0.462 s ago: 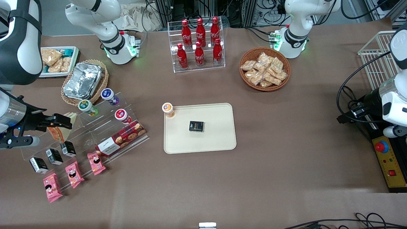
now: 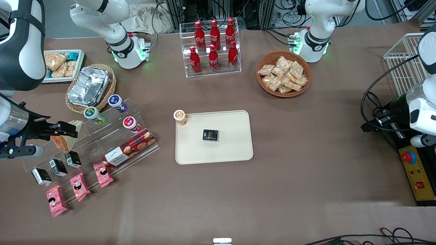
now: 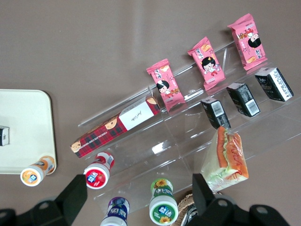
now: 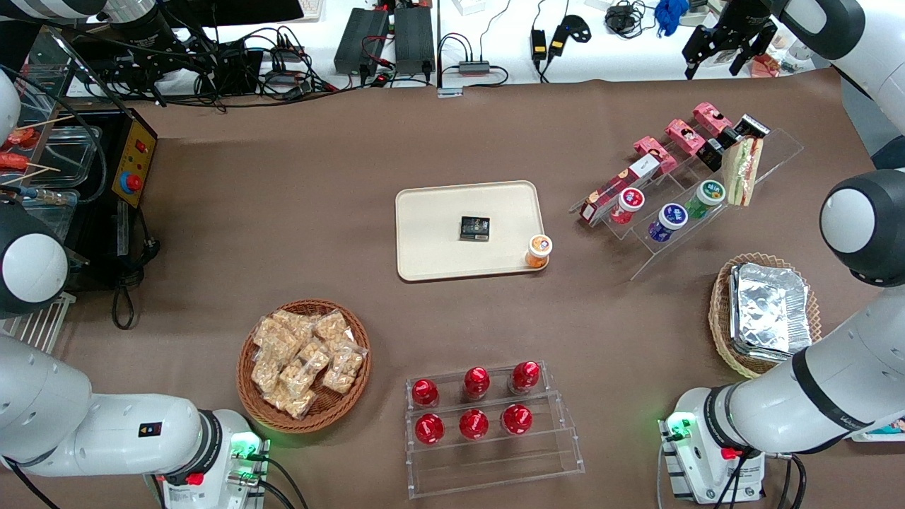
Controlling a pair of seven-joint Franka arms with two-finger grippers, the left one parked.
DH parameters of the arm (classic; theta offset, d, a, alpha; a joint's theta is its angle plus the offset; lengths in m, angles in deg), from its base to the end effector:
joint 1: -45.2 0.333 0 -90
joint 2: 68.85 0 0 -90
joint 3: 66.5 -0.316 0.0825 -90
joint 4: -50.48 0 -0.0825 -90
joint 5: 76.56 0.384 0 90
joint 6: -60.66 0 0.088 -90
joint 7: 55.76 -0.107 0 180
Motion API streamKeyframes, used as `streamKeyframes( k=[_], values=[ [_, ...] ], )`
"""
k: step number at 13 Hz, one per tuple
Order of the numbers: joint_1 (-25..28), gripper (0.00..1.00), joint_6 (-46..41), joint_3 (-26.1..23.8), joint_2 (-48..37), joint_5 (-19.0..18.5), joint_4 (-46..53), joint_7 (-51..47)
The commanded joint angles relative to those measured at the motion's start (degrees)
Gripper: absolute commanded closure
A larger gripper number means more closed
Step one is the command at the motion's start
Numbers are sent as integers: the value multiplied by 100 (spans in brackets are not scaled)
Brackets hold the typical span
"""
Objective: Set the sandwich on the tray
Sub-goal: 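Move the right gripper toward the wrapped sandwich on the acrylic rack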
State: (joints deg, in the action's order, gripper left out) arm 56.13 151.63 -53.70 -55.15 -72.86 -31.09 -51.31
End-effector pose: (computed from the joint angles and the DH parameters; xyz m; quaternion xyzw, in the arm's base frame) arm 0.6237 0.0021 0.5572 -0.9991 -0.0230 0.0342 0.0078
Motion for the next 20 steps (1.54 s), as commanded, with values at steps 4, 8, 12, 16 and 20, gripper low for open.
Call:
streamKeyframes(
  k=[4, 8, 12, 16, 20],
  values=[
    [-91, 1, -536, 152, -157, -132, -26, -59],
    [-100, 1, -660, 338, -385, -395, -131, -32],
    [-249, 1, 207, 417, -604, -712, -937, -67],
    [-487, 1, 1212, 426, -975, -721, -2109, -67],
    [-575, 2, 1720, 426, -975, -721, -2661, -85]
  ],
)
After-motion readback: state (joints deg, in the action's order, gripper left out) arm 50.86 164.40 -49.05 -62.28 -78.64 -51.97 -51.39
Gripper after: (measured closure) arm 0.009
